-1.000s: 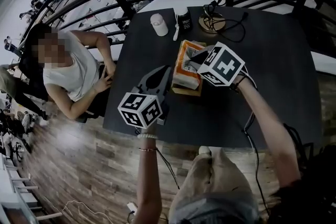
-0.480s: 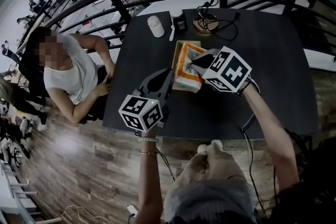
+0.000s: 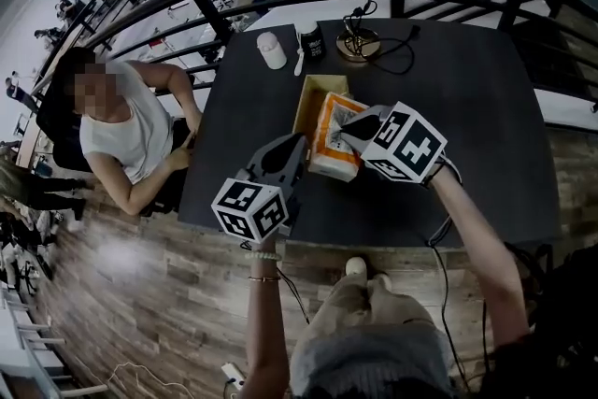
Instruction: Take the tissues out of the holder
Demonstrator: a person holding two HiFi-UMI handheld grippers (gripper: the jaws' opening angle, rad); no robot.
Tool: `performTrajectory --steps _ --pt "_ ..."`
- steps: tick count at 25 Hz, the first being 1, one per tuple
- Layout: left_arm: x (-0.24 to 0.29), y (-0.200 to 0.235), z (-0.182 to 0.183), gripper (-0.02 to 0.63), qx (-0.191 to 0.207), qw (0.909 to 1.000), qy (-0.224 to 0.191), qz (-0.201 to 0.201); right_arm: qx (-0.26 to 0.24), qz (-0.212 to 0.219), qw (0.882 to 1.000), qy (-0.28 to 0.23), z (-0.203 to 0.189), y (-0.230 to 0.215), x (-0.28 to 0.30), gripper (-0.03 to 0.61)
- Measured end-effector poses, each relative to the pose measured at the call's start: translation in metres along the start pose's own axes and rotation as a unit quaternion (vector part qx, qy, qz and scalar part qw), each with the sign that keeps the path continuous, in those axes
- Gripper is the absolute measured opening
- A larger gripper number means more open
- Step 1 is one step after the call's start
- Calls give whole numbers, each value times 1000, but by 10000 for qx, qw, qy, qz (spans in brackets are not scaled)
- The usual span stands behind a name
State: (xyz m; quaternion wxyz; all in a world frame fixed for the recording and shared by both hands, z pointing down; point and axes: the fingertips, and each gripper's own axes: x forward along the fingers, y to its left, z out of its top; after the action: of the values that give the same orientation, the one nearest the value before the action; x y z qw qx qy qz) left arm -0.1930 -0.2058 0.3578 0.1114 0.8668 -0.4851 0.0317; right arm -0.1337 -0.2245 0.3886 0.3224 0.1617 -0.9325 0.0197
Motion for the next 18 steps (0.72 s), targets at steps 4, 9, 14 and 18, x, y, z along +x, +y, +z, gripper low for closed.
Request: performTrajectory --steps 4,9,14,18 --pt "-7 -17 -9 8 -111 9998 43 139 17 135 9999 51 -15 15 -12 14" --pt "-7 -26 -34 8 -216 9992 206 265 95 264 9995 164 -44 24 -12 14" --pt "-10 -33 -56 8 -348 9983 342 314 168 345 9988 298 -64 34 -8 14" --pt "-11 -36 -76 8 -468 9973 481 288 264 360 9981 435 -78 39 1 14"
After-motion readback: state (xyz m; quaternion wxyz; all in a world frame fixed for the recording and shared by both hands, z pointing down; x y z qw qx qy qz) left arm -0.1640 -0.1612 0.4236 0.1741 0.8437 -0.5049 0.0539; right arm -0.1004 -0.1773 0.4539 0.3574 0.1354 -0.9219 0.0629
